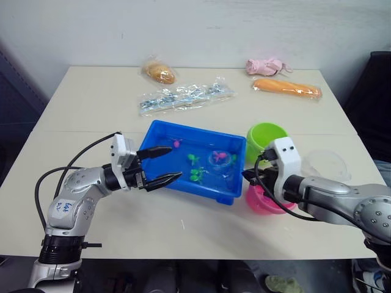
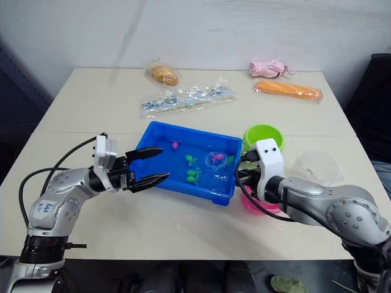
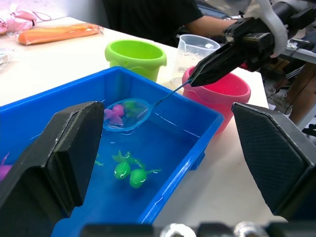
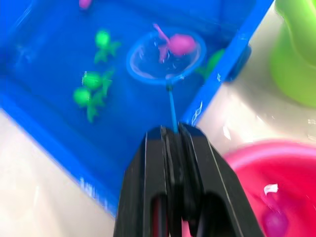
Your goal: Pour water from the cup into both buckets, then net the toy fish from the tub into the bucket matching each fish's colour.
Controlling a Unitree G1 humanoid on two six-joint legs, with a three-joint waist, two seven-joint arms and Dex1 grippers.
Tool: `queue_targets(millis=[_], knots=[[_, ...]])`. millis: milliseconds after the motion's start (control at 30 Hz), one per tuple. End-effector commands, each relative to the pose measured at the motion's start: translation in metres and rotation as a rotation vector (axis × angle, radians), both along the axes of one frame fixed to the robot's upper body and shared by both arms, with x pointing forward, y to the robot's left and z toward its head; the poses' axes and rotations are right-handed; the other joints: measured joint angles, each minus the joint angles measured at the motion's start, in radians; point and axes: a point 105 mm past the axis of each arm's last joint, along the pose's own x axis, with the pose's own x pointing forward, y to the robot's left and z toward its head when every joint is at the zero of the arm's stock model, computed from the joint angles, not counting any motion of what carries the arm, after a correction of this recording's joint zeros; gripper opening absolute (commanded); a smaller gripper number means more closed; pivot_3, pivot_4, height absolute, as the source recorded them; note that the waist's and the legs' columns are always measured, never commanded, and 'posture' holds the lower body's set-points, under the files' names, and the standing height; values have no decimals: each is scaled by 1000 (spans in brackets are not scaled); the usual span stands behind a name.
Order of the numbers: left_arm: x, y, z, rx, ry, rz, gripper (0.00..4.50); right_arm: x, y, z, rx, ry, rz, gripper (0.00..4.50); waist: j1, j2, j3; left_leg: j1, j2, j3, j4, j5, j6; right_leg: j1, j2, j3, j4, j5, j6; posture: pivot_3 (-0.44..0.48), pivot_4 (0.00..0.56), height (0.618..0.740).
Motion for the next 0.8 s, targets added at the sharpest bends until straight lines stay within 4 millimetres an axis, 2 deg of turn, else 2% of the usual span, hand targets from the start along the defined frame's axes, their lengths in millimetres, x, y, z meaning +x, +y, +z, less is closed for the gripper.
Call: queue_targets(millis=[33,100,267,467,533,600,700,800], knots=[[-4,1,8,-1,-41,-15,4459,-10,3,27,40,-132,83,0,3,0,0,0,0,0,0,0,0,0,0,0,0,0,0,0,150,740],[-5,1,9,7,-42,-37,4459,-16,2,39,68,-222,132,0,4,0,0,0,0,0,0,0,0,0,0,0,0,0,0,0,150,740],[-14,5,12,64,-40,-121,4459,-30,-12,43,75,-307,153,0,7,0,0,0,0,0,-1,0,0,0,1,0,-1,0,0,0,150,740],[-15,2,17,85,-43,-190,4459,-59,-37,50,54,-441,179,0,9,0,0,1,-1,0,-1,-1,1,2,1,0,-2,1,1,0,150,740],[-17,-6,16,75,-35,-244,4459,-78,-55,57,130,-533,129,0,13,0,0,1,-1,0,-1,-1,1,2,1,0,-3,1,1,0,150,740],[-19,-12,15,66,-32,-277,4459,-90,-70,56,119,-580,74,0,21,0,0,1,-1,-1,-2,-1,1,2,2,-1,-3,1,1,0,150,740],[-21,-20,16,51,-31,-316,4459,-109,-87,42,47,-577,43,0,14,0,0,2,-2,1,-2,-1,1,2,2,2,-3,1,2,0,150,740],[-21,-23,16,44,-30,-338,4459,-119,-100,35,7,-589,-8,0,2,0,0,5,-2,3,-2,-2,2,4,2,5,-2,2,3,0,150,740]])
